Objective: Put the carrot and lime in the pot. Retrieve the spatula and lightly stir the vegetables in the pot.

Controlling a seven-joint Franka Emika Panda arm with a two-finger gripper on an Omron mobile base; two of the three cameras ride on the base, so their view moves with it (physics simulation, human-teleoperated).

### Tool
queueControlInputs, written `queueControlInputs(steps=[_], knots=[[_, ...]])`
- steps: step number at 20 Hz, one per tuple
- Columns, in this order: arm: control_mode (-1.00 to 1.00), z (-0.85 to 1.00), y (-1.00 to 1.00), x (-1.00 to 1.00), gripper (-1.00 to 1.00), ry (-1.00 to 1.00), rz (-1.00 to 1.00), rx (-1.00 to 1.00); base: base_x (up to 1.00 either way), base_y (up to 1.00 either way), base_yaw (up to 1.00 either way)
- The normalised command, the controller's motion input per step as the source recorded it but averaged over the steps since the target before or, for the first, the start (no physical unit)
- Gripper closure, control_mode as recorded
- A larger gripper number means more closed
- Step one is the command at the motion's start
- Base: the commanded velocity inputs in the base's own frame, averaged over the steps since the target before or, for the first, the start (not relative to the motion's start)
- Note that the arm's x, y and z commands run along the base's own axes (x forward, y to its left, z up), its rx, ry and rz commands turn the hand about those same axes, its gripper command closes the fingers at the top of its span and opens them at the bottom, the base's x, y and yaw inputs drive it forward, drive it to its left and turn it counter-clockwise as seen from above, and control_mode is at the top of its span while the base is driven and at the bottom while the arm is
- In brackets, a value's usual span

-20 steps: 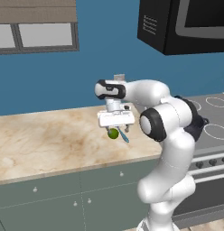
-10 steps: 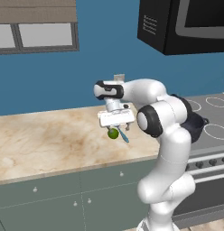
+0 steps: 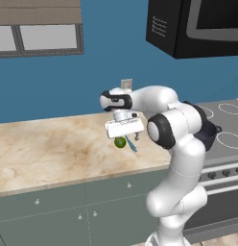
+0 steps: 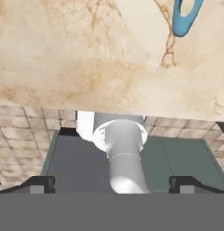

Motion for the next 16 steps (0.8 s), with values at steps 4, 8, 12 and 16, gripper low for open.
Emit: queueControlInputs(steps=[4, 8, 12, 16], knots=[[-1.0, -0.15, -0.01, 0.12, -1.0, -0.23, 0.08, 0.0, 0.0, 0.0, 0.0], [-1.0, -0.03, -0.01, 0.2, -1.0, -0.21, 0.09, 0.0, 0.0, 0.0, 0.0], [-1.0, -0.15, 0.0, 0.25, -1.0, -0.16, 0.05, 0.02, 0.0, 0.0, 0.0], [-1.0, -0.27, 0.0, 0.16, -1.0, -0.1, 0.03, 0.05, 0.0, 0.0, 0.0]])
